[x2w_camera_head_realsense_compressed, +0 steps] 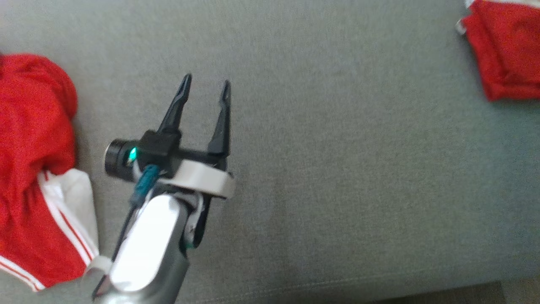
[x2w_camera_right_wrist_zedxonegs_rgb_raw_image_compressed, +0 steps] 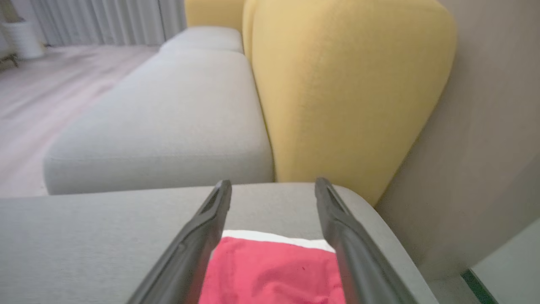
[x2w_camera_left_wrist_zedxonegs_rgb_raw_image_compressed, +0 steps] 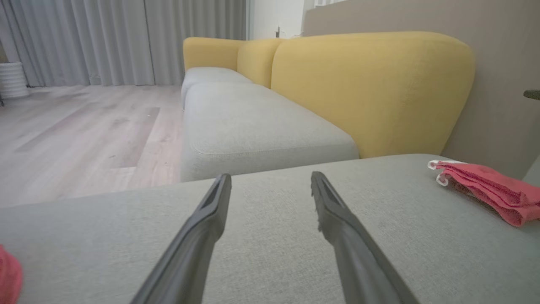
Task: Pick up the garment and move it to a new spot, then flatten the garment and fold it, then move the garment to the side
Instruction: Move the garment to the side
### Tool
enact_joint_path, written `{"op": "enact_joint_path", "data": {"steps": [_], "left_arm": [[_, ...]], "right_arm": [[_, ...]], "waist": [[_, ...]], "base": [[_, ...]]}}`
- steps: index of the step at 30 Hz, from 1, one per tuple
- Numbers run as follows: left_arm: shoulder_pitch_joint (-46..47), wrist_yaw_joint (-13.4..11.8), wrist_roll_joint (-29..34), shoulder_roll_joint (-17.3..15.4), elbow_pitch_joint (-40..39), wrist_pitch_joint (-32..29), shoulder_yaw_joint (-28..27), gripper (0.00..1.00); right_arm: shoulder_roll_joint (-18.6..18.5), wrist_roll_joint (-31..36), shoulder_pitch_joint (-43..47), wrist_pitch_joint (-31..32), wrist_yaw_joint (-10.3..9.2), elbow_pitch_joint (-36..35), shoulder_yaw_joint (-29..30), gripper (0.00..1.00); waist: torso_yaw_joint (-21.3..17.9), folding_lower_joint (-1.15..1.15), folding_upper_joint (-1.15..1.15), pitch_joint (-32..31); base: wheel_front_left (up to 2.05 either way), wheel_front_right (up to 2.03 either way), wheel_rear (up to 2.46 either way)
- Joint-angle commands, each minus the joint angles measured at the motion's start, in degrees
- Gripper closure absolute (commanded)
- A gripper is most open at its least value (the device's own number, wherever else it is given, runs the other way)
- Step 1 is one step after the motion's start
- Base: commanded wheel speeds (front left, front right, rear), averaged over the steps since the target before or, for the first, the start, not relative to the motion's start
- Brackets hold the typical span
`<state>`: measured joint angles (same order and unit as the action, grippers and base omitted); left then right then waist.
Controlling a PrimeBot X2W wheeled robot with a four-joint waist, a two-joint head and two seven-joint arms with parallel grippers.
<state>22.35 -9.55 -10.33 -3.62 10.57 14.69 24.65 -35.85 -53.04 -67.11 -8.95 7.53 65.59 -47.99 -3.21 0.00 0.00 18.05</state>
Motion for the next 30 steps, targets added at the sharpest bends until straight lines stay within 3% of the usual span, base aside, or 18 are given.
{"op": "enact_joint_path", "data": {"steps": [1, 12, 17, 23, 30], "left_arm": [[-0.5, 0.0, -0.4, -1.5, -2.6, 0.3, -3.2, 0.0], [-7.4, -0.8, -2.6, -3.1, -0.8, 0.3, -10.4, 0.0], [-10.6, -0.9, -2.3, -3.1, -0.9, 0.3, -12.4, 0.0], [-14.7, 0.2, -1.0, -2.7, -3.1, 0.3, -14.1, 0.0], [-17.7, 1.6, 0.2, -1.4, -3.9, 0.3, -14.4, 0.0]], "right_arm": [[0.1, -0.9, 3.4, -1.8, -0.04, -2.5, -0.5, 0.0], [5.4, -0.8, 16.5, -5.9, -0.04, -12.5, 2.8, 0.0], [7.3, 4.7, 27.0, -6.0, -0.04, -23.6, 13.1, 0.0], [12.7, 15.2, 42.2, -6.0, -0.04, -37.2, 26.0, 0.0], [17.9, 22.8, 55.0, -6.0, -0.04, -47.7, 33.2, 0.0]], "waist": [[1.0, 0.0, 0.0, -6.4], [2.7, 0.0, 0.0, -16.0], [3.5, 0.0, 0.0, -18.1], [4.2, 0.0, 0.0, -18.5], [5.5, 0.0, 0.0, -18.4]], "base": [[0.0, 0.0, 0.0], [0.0, 0.0, 0.0], [0.0, 0.0, 0.0], [0.0, 0.0, 0.0], [0.0, 0.0, 0.0]]}}
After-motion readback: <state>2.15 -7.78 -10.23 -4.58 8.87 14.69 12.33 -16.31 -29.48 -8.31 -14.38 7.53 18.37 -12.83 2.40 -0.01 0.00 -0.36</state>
